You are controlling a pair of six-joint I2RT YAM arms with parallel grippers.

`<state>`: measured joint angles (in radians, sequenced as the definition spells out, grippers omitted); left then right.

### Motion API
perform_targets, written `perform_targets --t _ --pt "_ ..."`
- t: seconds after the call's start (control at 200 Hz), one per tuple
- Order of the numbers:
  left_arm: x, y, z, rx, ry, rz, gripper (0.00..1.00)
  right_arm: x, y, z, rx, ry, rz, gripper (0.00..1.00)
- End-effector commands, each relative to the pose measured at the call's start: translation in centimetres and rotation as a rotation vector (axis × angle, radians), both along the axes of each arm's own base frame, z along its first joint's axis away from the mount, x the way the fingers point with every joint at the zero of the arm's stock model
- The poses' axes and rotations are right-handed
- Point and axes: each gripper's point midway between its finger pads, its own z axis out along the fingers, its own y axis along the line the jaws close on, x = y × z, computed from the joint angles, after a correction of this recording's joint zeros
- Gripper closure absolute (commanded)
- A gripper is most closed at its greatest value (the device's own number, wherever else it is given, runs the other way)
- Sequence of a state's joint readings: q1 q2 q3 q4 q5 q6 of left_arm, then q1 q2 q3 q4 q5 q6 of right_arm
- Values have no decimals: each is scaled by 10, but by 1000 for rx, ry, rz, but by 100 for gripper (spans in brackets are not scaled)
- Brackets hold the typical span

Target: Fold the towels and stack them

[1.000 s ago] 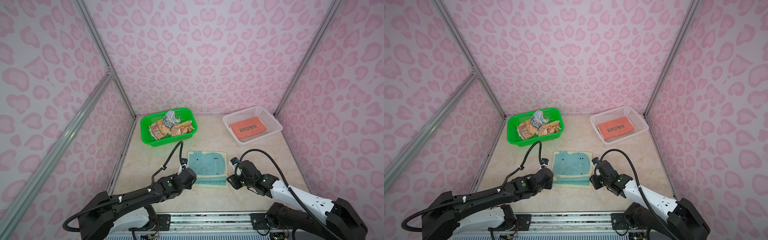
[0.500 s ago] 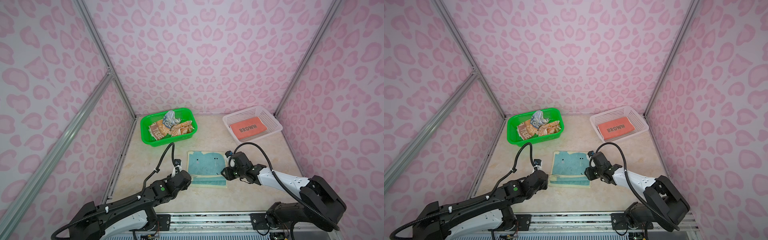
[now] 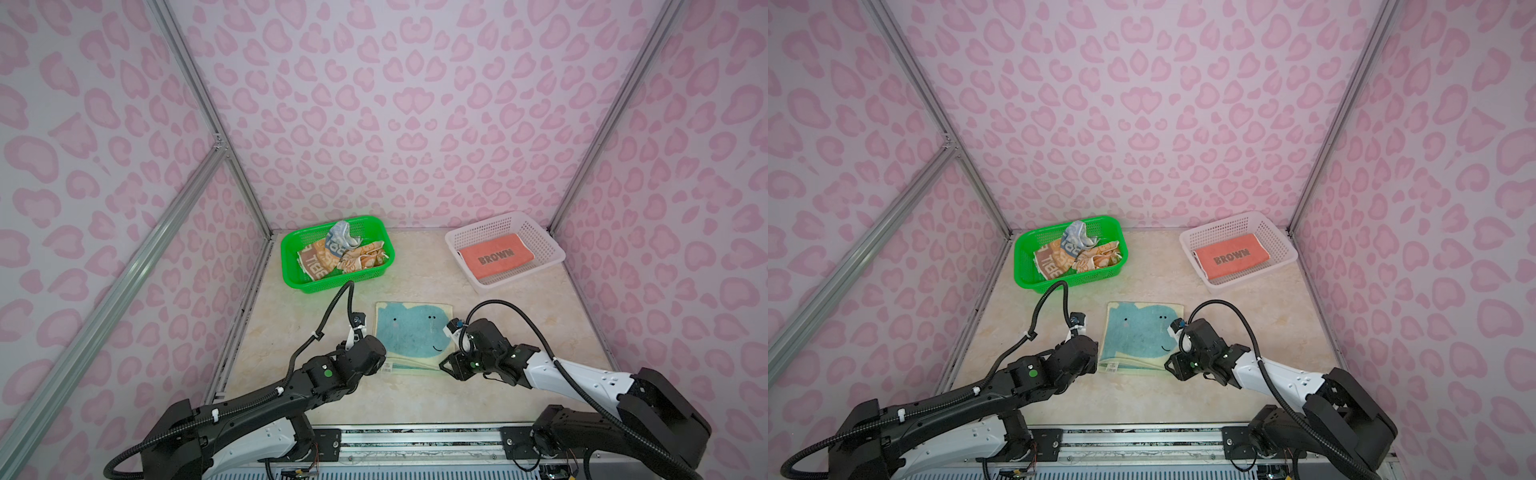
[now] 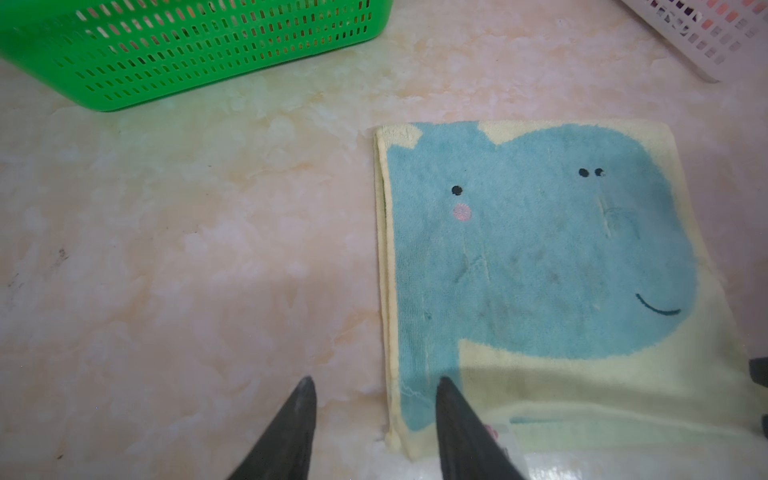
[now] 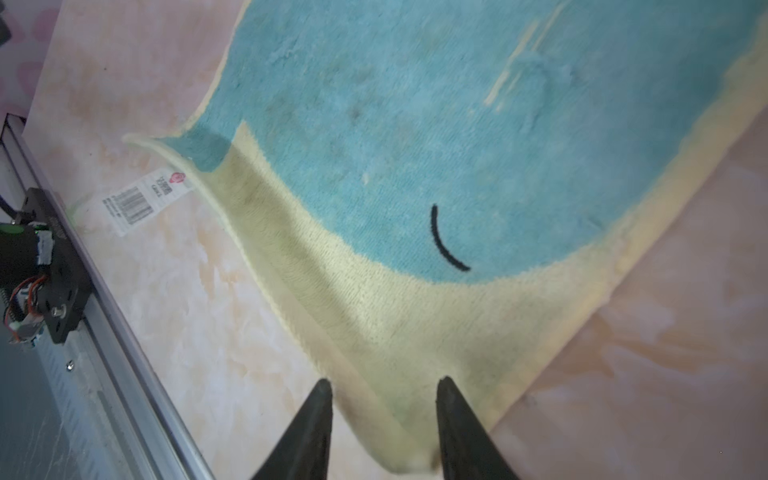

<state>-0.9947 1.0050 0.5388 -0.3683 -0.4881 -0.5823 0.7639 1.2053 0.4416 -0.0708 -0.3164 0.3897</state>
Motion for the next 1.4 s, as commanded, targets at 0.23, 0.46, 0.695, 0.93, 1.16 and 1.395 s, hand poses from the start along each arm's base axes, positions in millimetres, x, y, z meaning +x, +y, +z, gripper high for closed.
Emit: perform_targets --t 0.23,0.46,0.695,0.93,1.16,1.395 --pt "6 2 5 37 -9 23 46 -9 -27 15 -13 -69 -85 57" --pt "35 -12 20 -4 38 4 39 41 -42 52 17 -199 -258 56" --pt "85 -22 17 4 103 8 36 96 -48 55 19 -197 -386 55" --pt "126 -37 -7 2 143 -15 36 146 -43 44 -53 -183 -429 56" --pt "155 -33 -27 23 147 9 36 183 -36 19 -57 -161 -477 58" --pt "173 -33 -40 32 140 18 37 205 -30 3 -60 -157 -511 60"
